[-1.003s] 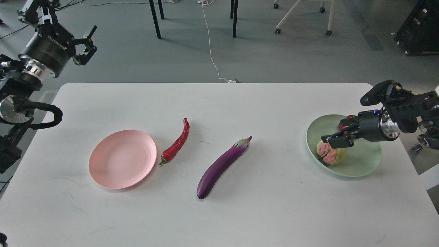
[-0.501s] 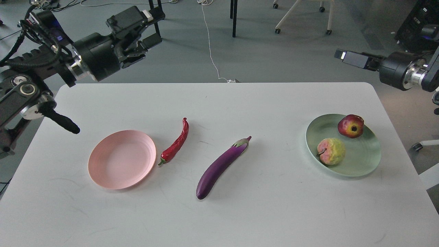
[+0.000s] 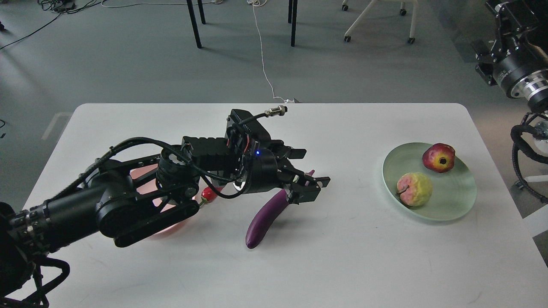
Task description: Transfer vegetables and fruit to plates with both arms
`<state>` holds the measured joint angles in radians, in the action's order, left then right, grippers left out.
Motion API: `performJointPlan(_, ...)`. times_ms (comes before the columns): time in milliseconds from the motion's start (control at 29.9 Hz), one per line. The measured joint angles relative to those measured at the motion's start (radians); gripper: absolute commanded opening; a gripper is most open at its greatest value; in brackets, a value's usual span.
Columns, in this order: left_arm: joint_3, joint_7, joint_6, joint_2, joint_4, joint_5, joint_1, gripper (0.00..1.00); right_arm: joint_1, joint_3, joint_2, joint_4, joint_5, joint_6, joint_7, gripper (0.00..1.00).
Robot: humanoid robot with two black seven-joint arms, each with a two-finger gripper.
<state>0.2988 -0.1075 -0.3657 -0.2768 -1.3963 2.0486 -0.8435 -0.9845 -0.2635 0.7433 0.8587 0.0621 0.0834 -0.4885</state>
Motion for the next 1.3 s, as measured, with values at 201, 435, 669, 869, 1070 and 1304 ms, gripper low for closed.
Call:
performJointPlan(201, -0.121, 0.067, 0.021, 0.037, 0.092, 0.081, 0.024, 0.79, 0.159, -0.161, 0.008, -0.013, -0.252, 0.249, 0.000, 0.99)
performJointPlan(435, -0.125, 0.084, 0.023, 0.053, 0.156, 0.108, 0.044, 0.77, 0.397, -0.327, -0.018, 0.006, -0.296, 0.403, 0.000, 0.99)
performJointPlan(669, -0.109, 0.091, 0.029, 0.039, 0.157, 0.105, 0.064, 0.72, 0.471, -0.339, -0.025, 0.012, -0.297, 0.405, 0.000, 0.99)
performJointPlan(869, -0.094, 0.111, 0.049, 0.035, 0.156, 0.104, 0.066, 0.67, 0.474, -0.346, -0.031, 0.014, -0.297, 0.405, 0.000, 0.99)
performJointPlan(1070, -0.097, 0.113, 0.050, 0.007, 0.157, 0.105, 0.097, 0.26, 0.473, -0.365, -0.045, 0.017, -0.297, 0.405, 0.000, 0.99)
performJointPlan(1304, -0.086, 0.110, 0.045, -0.023, 0.136, 0.098, 0.125, 0.08, 0.466, -0.368, -0.057, 0.014, -0.297, 0.405, 0.000, 0.99)
